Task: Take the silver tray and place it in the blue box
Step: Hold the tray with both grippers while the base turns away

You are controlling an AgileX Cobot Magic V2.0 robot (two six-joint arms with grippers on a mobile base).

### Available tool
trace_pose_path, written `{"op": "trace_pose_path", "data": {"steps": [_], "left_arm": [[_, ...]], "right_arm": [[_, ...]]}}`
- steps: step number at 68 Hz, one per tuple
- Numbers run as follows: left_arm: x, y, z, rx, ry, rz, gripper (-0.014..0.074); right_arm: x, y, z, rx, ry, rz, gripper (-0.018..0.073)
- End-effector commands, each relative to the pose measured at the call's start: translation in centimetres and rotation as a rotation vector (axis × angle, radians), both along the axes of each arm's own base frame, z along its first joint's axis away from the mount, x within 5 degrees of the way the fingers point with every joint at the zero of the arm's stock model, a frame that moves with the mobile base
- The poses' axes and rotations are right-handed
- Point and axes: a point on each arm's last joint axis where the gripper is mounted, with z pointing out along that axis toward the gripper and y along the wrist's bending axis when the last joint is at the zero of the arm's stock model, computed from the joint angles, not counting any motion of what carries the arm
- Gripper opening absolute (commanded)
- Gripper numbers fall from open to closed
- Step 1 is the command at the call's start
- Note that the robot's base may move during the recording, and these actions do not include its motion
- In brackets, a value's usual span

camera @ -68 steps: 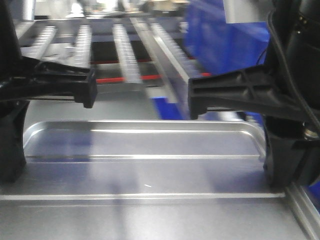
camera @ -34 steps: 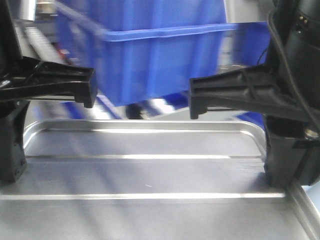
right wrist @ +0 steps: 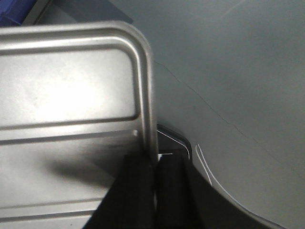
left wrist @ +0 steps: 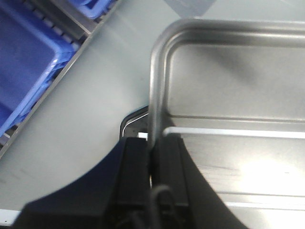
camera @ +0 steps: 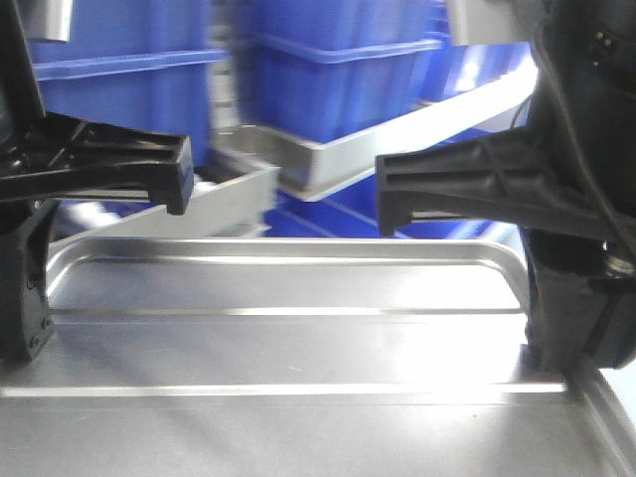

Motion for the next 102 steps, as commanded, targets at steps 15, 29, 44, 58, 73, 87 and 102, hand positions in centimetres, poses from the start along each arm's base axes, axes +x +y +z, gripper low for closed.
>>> {"op": "trace_pose_path", "data": {"steps": [15, 29, 44, 58, 73, 87, 102], "left_arm": [[-0.28, -0.4, 1.77, -0.086, -0.037, -0.017, -0.0092], [-0.28, -0.4, 1.77, -0.086, -0.037, -0.017, -0.0092], [-0.28, -0.4, 1.77, -0.086, -0.037, -0.017, -0.0092], [-0.26, -0.39, 1.78, -0.085, -0.039, -0.018, -0.0092], [-0.26, -0.39, 1.78, -0.085, -0.039, -0.018, -0.0092], [-0.26, -0.39, 1.78, -0.085, -0.039, -0.018, -0.0092], [-0.26, -0.39, 1.78, -0.085, -0.039, -0.018, -0.0092]], "right_arm": [[0.31, 0.3, 1.74, 0.077, -0.082, 0.024, 0.006], [0.31, 0.3, 1.74, 0.077, -0.082, 0.024, 0.006], [0.31, 0.3, 1.74, 0.077, -0.082, 0.024, 0.006], [0.31, 0.3, 1.74, 0.077, -0.082, 0.024, 0.006], [0.31, 0.3, 1.74, 0.077, -0.082, 0.024, 0.006], [0.3, 0.29, 1.74, 0.075, -0.081, 0.023, 0.006], [0.3, 0.29, 1.74, 0.075, -0.081, 0.023, 0.006]]}}
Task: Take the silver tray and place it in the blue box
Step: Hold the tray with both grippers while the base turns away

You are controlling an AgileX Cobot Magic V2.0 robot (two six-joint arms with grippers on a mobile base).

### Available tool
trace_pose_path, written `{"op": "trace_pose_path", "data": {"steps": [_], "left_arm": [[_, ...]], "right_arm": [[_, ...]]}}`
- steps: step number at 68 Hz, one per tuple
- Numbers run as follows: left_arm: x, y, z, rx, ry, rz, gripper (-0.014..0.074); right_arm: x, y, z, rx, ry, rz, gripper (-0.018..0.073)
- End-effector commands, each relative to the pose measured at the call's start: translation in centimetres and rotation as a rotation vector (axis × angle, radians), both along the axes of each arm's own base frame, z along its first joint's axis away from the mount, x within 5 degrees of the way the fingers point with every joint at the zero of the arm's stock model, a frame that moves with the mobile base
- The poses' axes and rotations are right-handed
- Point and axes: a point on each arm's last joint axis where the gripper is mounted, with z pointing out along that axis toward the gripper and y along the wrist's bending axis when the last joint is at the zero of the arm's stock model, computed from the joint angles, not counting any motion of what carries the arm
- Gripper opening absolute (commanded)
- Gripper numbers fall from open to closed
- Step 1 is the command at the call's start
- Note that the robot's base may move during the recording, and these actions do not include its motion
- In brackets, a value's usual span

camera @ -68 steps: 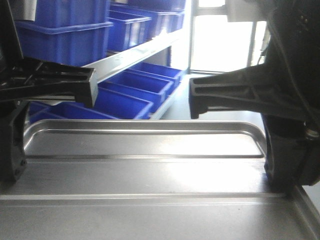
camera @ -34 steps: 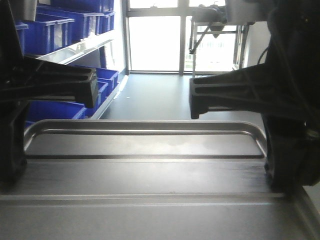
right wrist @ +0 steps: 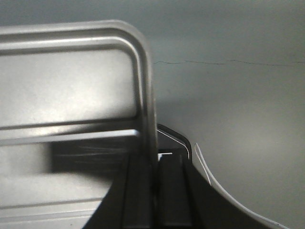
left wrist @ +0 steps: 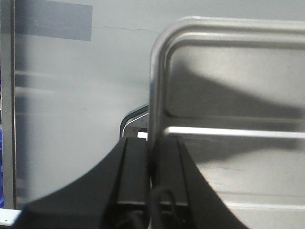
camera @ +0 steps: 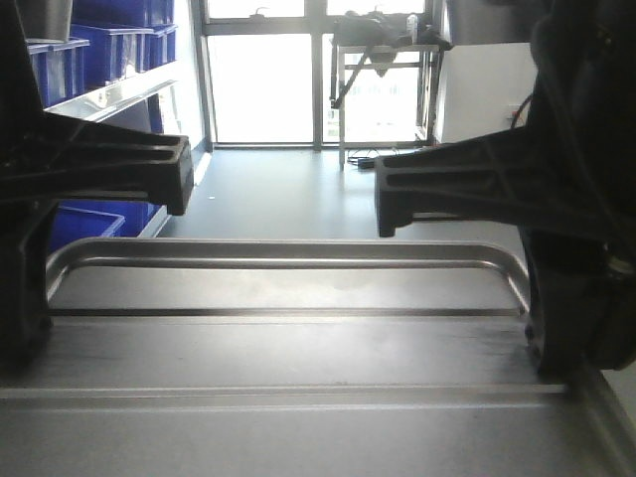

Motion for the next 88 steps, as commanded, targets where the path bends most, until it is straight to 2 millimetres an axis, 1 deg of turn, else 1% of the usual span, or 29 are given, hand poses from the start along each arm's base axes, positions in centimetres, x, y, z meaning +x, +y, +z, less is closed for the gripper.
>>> {"op": "trace_pose_path", "data": {"steps": [1, 88], "left_arm": [[-0.26, -0.39, 1.78, -0.085, -0.039, -0.018, -0.0092], [-0.17, -0.23, 1.71, -0.065, -0.04, -0.015, -0.0092]], "right_arm": [[0.31, 0.3, 1.74, 0.077, -0.082, 0.024, 0.006], [0.53, 0.12, 1.78, 0.071, -0.087, 0.016, 0.006]]}}
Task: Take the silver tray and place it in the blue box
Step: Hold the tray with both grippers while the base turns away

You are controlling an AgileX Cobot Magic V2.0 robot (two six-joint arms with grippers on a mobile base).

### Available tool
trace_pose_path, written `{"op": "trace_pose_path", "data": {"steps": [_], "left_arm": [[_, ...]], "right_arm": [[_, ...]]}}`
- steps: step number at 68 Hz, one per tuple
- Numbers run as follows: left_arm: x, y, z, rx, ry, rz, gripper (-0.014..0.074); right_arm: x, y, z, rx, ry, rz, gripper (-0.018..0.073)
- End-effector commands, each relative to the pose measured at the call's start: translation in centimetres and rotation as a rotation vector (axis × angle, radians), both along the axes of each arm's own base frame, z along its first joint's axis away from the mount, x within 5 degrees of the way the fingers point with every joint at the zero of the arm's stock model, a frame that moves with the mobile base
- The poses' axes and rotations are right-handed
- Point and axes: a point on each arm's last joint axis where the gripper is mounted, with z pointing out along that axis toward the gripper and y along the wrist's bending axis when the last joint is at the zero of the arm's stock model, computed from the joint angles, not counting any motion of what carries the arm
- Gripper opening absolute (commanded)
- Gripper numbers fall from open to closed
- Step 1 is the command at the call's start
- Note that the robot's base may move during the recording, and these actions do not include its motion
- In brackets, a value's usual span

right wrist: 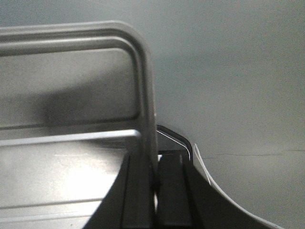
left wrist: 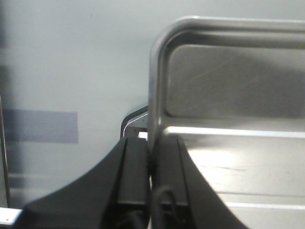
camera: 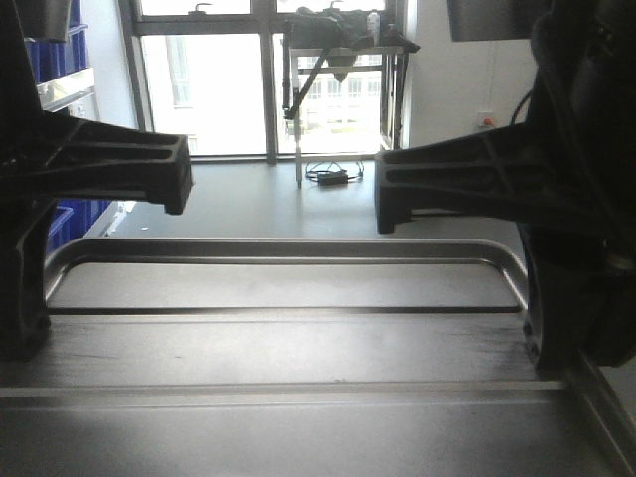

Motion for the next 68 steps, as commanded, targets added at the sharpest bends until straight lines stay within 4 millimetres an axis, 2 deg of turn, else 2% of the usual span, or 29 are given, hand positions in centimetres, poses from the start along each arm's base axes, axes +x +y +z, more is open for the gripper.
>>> {"op": "trace_pose_path", "data": {"steps": [1, 68], "left_arm": [[-0.18, -0.26, 1.64, -0.068, -0.039, -0.015, -0.0092], [-0.15, -0.2, 1.64, -0.061, -0.043, -0.016, -0.0092]], "right_arm": [[0.51, 0.13, 1.72, 0.069, -0.082, 0.014, 0.006], [0.55, 0.07, 1.73, 0.061, -0.087, 0.015, 0.006]]}}
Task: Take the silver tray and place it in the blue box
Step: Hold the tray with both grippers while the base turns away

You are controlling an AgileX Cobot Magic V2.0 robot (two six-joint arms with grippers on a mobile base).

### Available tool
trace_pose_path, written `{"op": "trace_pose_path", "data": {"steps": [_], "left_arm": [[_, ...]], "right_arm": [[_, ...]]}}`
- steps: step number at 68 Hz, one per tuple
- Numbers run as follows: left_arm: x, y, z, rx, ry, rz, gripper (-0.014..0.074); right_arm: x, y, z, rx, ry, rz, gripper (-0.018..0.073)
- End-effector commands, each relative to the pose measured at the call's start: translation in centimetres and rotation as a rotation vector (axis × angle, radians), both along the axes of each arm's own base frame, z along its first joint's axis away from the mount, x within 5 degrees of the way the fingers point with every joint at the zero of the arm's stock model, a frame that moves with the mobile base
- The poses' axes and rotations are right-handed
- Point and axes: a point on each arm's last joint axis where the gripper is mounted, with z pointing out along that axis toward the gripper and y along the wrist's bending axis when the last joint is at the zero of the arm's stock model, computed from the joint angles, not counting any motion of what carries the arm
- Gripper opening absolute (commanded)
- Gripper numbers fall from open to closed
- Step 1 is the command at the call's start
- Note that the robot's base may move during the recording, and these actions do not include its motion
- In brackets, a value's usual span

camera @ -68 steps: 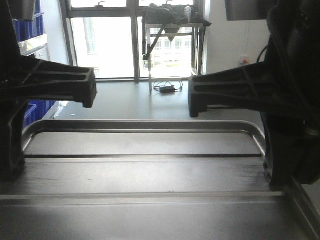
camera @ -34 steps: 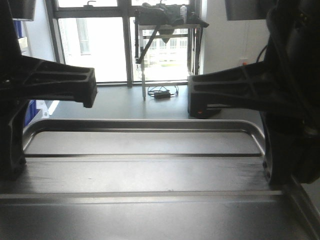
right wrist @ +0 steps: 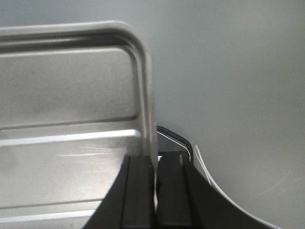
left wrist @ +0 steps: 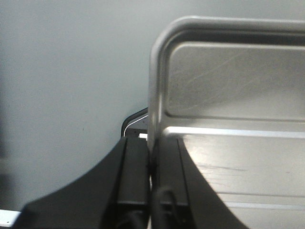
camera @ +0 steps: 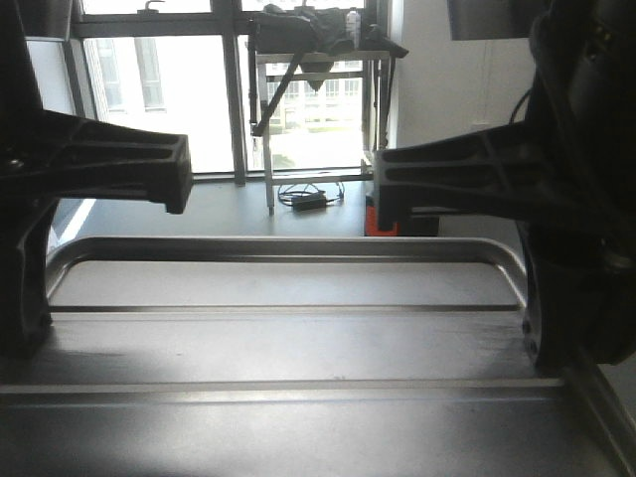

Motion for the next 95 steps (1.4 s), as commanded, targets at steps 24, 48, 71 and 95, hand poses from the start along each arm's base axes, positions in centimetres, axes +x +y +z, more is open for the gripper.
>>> {"op": "trace_pose_path", "data": {"steps": [24, 48, 71, 95], "left_arm": [[-0.2, -0.23, 1.63, -0.065, -0.036, -0.014, -0.0092], [-0.16, -0.23, 1.64, -0.064, -0.041, -0.016, -0.0092], [-0.16, -0.23, 1.64, -0.064, -0.041, -0.016, -0.0092], [-0.16, -0.23, 1.64, -0.064, -0.041, -0.016, -0.0092]], "right_arm": [[0.52, 0.05, 1.72, 0.059, -0.084, 0.014, 0.006], [0.52, 0.05, 1.72, 0.059, -0.084, 0.014, 0.006], [0.52, 0.05, 1.72, 0.059, -0.084, 0.014, 0.006], [0.53, 0.05, 1.72, 0.059, -0.085, 0.014, 0.006]]}}
